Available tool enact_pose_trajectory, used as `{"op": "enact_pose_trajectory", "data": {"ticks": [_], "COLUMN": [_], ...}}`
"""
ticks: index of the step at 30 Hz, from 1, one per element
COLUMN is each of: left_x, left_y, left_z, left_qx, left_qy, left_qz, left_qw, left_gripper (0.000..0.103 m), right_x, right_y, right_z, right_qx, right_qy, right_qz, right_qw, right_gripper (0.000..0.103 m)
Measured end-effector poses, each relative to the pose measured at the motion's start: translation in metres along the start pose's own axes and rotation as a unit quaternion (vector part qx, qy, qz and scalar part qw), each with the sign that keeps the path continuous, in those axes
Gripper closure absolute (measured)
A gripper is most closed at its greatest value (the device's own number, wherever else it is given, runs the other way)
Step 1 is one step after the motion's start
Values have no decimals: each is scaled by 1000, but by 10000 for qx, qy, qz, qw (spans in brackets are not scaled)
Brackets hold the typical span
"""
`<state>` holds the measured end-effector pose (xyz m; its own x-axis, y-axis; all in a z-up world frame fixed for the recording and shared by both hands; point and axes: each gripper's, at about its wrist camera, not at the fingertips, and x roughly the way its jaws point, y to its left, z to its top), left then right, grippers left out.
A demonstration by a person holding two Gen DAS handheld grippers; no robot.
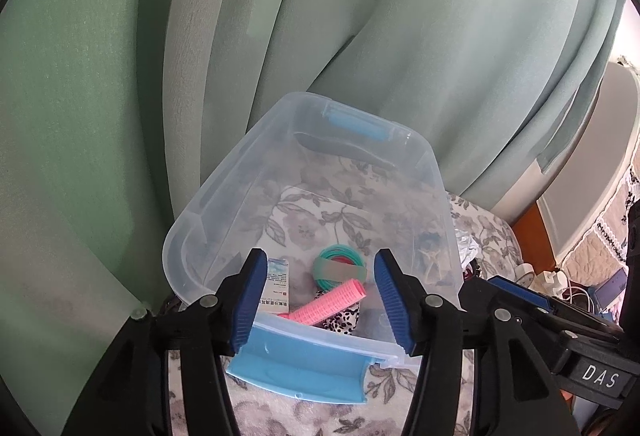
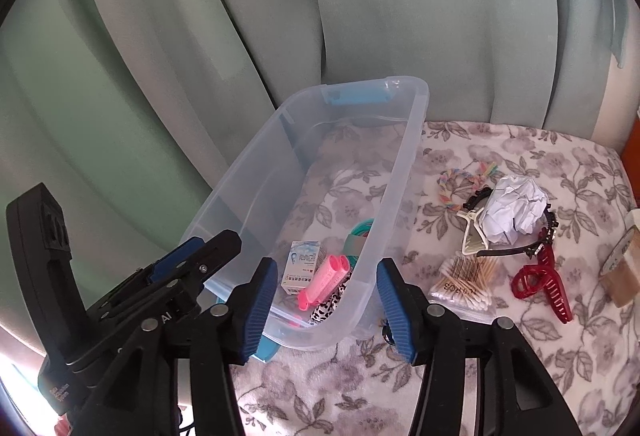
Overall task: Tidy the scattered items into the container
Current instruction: 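Withdraw both tools and move the left tool toward the black toy car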
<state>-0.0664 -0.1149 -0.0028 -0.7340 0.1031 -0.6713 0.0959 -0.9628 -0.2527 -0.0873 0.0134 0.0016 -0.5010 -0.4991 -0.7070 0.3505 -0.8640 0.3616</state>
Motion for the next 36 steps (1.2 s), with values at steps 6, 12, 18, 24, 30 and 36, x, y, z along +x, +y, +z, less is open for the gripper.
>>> {"op": "enact_pose_trajectory", "data": {"ticks": [6,12,18,24,30,36], "left_x": [-14,-28,-41,-46,-42,-34], "left_y": [-9,-20,-37,-65,-99,-132], "left_z": [-1,-3,-5,-10,-20,-34], "left_qx": [85,192,364,674,1040,1386], "left_qy": [-62,-126,-185,-154,-39,136], "left_qz": [-8,11,47,59,-23,-121], "left_qw": [9999,9997,9992,9976,9946,9902], "left_gripper": [45,45,45,45,45,45], "right_x": [-17,-36,-59,-84,-107,-127], "right_y": [-2,-7,-22,-49,-94,-136], "right_z": [-4,-12,-20,-32,-49,-63], "right_qx": [24,51,175,307,708,1107], "right_qy": [-163,-393,-716,-1156,-1390,-1574], "right_qz": [-1,-13,-69,-296,-722,-1130], "right_qw": [9999,9992,9973,9924,9851,9748], "right_gripper": [36,15,2,0,0,0]}}
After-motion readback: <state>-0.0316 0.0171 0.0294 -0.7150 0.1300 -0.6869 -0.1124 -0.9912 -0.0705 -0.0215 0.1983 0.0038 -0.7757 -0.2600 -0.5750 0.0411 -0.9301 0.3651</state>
